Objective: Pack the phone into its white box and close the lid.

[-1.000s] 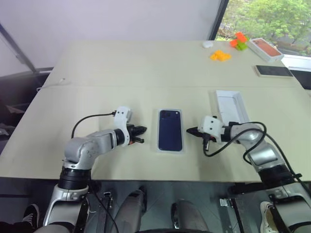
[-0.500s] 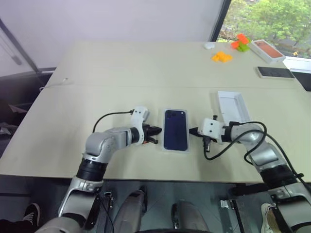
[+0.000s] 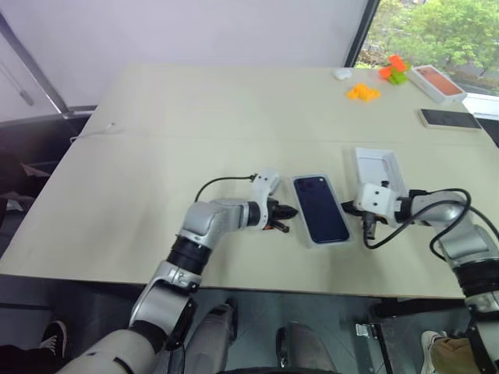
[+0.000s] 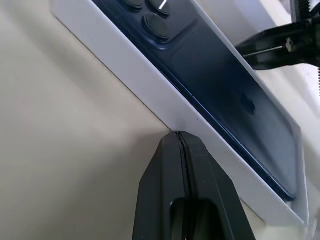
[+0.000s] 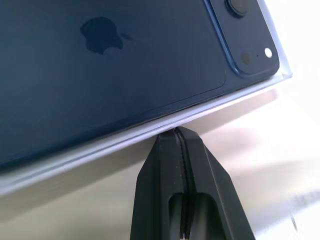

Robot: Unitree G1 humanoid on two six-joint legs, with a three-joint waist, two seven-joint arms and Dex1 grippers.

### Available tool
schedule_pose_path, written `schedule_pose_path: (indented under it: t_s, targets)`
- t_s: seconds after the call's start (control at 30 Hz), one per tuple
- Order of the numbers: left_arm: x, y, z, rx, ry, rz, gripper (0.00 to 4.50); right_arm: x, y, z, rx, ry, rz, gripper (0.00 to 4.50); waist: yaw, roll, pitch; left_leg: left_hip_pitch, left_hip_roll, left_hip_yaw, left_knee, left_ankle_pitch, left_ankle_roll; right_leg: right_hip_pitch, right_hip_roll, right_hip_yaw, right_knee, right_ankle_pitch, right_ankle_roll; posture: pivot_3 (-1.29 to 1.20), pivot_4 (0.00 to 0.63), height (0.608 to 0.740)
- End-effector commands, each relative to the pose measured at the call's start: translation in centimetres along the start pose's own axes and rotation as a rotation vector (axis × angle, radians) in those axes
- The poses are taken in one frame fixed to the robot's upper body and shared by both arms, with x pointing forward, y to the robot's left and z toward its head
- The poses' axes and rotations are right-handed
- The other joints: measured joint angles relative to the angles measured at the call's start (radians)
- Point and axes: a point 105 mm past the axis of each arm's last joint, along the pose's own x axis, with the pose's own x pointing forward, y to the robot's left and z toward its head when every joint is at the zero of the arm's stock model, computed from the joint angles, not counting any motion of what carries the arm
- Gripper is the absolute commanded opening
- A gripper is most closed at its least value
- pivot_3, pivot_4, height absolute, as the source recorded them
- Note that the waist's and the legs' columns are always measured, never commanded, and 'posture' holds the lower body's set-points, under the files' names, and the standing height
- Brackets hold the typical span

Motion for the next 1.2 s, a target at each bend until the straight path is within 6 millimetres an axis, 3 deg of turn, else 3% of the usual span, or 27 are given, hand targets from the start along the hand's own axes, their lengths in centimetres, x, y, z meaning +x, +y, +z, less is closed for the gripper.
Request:
schedule_pose_path:
  t_s: [0.03, 0.47, 0.67, 1.07, 1.2]
  targets:
    - [1.6, -1.9, 1.0, 0.067, -0.012, -0.073, 0.04, -1.1, -0.7, 0.1, -0.022, -0.002, -0.007, 0.00, 0.000, 0.000, 0.000, 0.000, 0.000, 0.000, 0.000, 0.000, 0.000, 0.000, 0.000, 0.000, 0.000, 0.000, 0.000, 0.00, 0.150, 0.740]
    - [2.5, -1.4, 1.4, 0.071, 0.000, -0.077, 0.04, -1.6, -0.6, -0.4, -0.021, 0.029, -0.015, 0.00, -0.001, 0.001, 0.000, 0.000, 0.000, 0.000, 0.001, 0.000, 0.000, 0.000, 0.000, 0.000, 0.000, 0.000, 0.000, 0.00, 0.150, 0.740]
    - [3.1, -2.4, 2.0, 0.094, -0.018, -0.096, 0.04, -1.6, -0.7, -0.2, -0.017, 0.024, -0.014, 0.00, 0.000, 0.001, 0.000, 0.000, 0.000, 0.000, 0.001, 0.000, 0.000, 0.000, 0.000, -0.001, 0.000, 0.000, 0.001, 0.00, 0.150, 0.740]
    - [1.8, -2.0, 2.9, 0.106, -0.055, -0.092, 0.04, -2.3, -1.3, 0.5, 0.016, 0.013, 0.007, 0.00, -0.002, 0.001, 0.000, 0.000, 0.000, 0.000, 0.000, 0.000, 0.001, 0.000, 0.000, 0.000, 0.001, 0.001, 0.001, 0.00, 0.150, 0.740]
    - [0.9, -2.5, 3.7, 0.060, -0.090, -0.128, 1.26, -3.2, -2.5, 1.3, 0.021, 0.006, 0.001, 1.27, -0.004, 0.003, 0.001, 0.000, 0.000, 0.000, 0.000, 0.001, 0.001, -0.001, 0.000, 0.000, 0.001, 0.001, 0.001, 0.00, 0.150, 0.740]
